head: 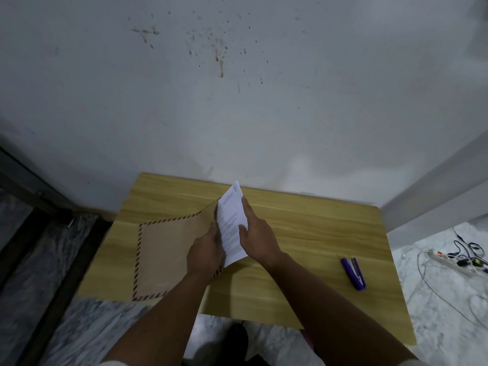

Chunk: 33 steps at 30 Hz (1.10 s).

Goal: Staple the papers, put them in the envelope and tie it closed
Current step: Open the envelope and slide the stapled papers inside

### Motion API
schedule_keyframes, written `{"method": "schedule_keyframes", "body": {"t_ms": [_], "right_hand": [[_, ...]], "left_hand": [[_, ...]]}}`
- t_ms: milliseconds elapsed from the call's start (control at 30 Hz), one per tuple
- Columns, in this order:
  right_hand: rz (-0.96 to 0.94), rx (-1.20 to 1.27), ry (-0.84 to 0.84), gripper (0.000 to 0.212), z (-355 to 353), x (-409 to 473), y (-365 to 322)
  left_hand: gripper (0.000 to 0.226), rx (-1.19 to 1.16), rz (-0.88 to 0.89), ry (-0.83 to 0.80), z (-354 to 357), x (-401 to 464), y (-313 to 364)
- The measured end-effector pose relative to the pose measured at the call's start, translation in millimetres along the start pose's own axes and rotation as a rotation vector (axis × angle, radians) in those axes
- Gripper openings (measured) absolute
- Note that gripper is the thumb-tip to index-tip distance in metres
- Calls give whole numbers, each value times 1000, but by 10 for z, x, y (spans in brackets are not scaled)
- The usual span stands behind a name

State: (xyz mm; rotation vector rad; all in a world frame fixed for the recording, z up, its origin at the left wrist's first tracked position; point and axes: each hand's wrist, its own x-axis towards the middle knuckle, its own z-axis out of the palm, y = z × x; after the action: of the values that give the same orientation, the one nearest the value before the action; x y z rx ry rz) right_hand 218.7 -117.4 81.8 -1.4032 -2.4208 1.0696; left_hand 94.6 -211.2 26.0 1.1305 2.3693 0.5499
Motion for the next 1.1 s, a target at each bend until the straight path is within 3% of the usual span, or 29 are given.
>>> {"method": "schedule_keyframes", "body": {"t_ms": [400,533,733,833,900,933,967,1033,1100], "right_hand": [[22,-207,-51,72,156,152,5],[34,-58,-158,73,282,206,167],[52,65,-14,45,220,223,181],[20,63,-151,44,193,273,150],[7,63,-258,42,154,299,131],[14,44,-227,40,133,306,128],[40,-7,-136,41,118,312,148],[202,-103,52,63,78,287,179],[343,-18,20,86,61,310,225]], "left_hand": [[43,-90,108,57,-138,-17,373],[49,-76,109,12,-229,13,456],[56,-38,113,-23,-300,-8,482],[69,-86,118,-26,-298,-44,499],[50,-56,58,-43,-283,2,451],[36,-21,17,-65,-280,27,425],[28,4,-20,-87,-273,47,408],[30,-10,-85,-77,-250,67,420],[35,-58,-115,-11,-253,99,470]]}}
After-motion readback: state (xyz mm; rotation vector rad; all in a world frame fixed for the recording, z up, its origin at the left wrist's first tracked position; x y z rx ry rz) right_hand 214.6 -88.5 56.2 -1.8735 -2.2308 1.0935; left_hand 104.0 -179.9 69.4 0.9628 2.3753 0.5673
